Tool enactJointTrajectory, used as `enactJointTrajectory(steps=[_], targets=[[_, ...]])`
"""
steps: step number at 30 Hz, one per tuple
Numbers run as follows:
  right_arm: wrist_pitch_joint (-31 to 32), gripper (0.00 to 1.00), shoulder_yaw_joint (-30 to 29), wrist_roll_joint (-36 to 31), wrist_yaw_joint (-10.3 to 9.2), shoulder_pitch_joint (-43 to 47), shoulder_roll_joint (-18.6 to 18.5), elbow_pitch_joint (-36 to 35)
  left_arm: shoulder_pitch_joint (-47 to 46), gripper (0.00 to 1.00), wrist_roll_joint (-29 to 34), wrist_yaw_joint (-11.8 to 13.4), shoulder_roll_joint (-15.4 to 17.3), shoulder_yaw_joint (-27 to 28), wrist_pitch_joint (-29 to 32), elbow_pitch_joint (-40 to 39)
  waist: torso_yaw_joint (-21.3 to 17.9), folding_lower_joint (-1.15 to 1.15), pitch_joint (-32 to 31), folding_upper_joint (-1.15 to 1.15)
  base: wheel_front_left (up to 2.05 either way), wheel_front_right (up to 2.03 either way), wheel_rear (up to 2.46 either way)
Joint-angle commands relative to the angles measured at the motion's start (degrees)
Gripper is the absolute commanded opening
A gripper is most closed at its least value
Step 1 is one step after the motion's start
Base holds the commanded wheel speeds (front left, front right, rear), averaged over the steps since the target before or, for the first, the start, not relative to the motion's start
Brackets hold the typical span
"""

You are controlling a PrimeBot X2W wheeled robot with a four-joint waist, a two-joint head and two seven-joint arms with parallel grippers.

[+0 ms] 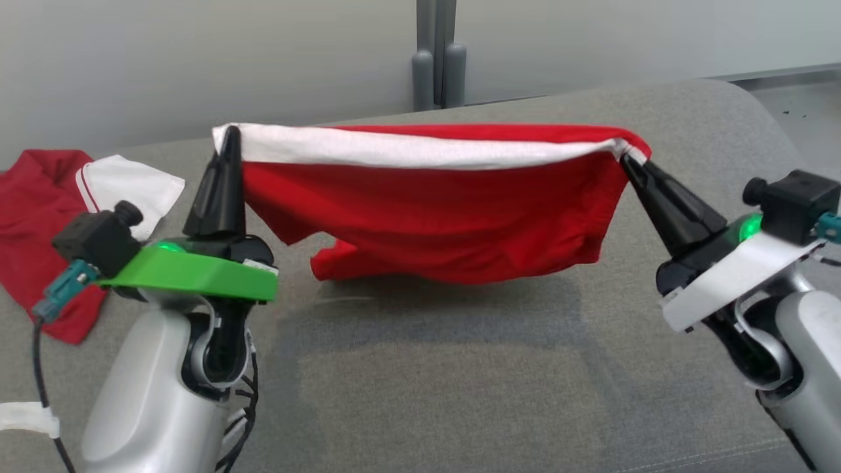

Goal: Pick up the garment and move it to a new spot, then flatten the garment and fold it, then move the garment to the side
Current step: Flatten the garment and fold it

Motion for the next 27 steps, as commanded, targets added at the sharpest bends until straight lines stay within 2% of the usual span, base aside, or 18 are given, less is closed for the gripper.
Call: enactJointTrajectory(steps=[1,8,11,17,22,27], targets=[[1.41,0.00,-1.27,0.34,0.00,-1.19,-0.90,-3.32,0.81,0.00,-0.28,0.86,1.03,0.84,0.58,-3.45,-0.49,0.00,-2.64,0.00,0.00,0.00,0.00],[6.80,0.00,-7.26,1.58,0.00,-3.63,-1.14,-14.43,-0.35,0.00,0.08,4.91,4.13,3.54,3.72,-18.93,-1.03,0.00,-4.33,0.00,0.00,0.00,0.00],[8.53,0.00,-9.92,1.27,0.00,-3.92,-0.73,-16.59,-0.68,0.00,0.43,6.76,5.34,4.51,5.21,-25.27,-1.08,0.00,-4.40,0.00,0.00,0.00,0.00],[10.89,0.00,-10.56,0.99,0.00,-3.56,0.45,-17.12,-0.09,0.00,0.34,9.17,6.46,4.94,8.14,-31.85,-0.73,0.00,-3.65,0.00,0.00,0.00,0.00],[11.60,0.00,-6.95,0.70,0.00,-5.82,1.63,-12.62,-0.13,0.00,-0.94,10.32,6.56,4.83,10.16,-29.24,-0.01,0.00,-1.75,0.00,0.00,0.00,0.00],[9.77,0.00,-0.47,-0.61,0.01,-14.20,3.26,-2.54,-6.46,0.00,-2.30,8.89,6.74,5.07,11.70,-19.08,0.67,0.00,1.99,0.00,0.00,0.00,0.00]])
